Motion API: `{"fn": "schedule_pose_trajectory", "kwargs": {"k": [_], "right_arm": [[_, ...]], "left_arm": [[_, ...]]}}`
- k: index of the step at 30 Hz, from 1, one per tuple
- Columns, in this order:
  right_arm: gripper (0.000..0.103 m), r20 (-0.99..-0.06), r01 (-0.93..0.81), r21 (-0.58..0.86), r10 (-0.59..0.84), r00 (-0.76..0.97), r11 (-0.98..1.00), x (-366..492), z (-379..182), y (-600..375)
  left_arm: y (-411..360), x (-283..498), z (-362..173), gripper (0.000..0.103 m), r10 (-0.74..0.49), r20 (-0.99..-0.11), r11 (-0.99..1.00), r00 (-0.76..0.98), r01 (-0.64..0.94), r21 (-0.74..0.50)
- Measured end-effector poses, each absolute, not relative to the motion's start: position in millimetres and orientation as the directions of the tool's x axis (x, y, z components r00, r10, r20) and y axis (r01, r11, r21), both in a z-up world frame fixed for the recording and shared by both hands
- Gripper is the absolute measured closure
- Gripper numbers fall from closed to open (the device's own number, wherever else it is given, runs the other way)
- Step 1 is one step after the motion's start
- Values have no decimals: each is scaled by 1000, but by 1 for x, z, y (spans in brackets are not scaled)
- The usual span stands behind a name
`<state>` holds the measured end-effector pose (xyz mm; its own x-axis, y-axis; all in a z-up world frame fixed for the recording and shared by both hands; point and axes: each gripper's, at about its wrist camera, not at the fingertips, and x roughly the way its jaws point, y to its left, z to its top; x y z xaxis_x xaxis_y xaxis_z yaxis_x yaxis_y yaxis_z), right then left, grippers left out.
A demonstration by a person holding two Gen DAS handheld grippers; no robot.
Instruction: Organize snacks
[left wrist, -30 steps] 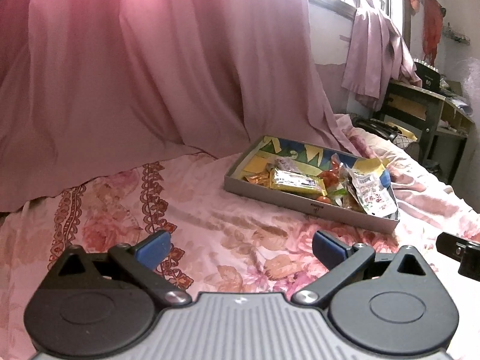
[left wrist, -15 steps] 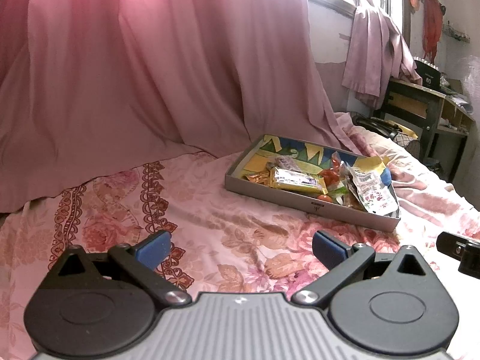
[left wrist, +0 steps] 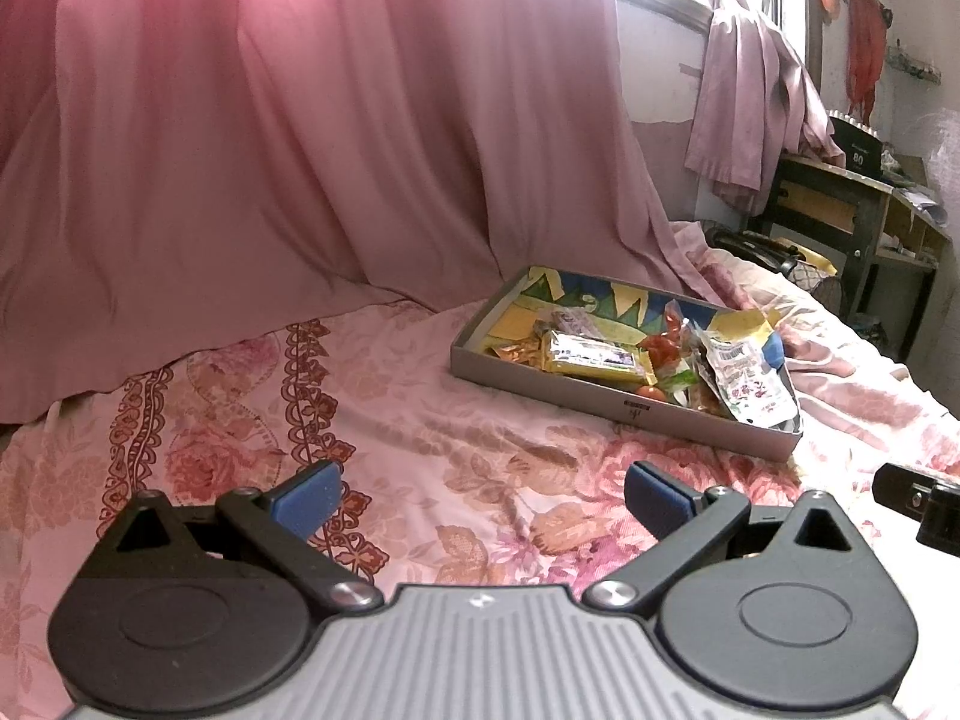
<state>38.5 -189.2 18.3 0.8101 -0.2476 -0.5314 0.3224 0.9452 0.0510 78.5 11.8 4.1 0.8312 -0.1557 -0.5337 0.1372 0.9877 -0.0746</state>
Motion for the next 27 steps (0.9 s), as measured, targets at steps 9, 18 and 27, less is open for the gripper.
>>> {"fn": "schedule_pose_trajectory", "kwargs": {"k": [9,18,27], "right_arm": [[1,-538,328,59,-247,806,943,37,14,-189],[1,-542,324,61,-241,805,944,38,13,-188],[1,-546,329,62,-244,801,942,37,12,-187]], "left_arm": [[12,79,4,0,-155,-534,988,831,137,-75],[10,76,2,0,-153,-531,988,834,146,-54],[3,73,2,0,-131,-541,988,831,151,-8]]}}
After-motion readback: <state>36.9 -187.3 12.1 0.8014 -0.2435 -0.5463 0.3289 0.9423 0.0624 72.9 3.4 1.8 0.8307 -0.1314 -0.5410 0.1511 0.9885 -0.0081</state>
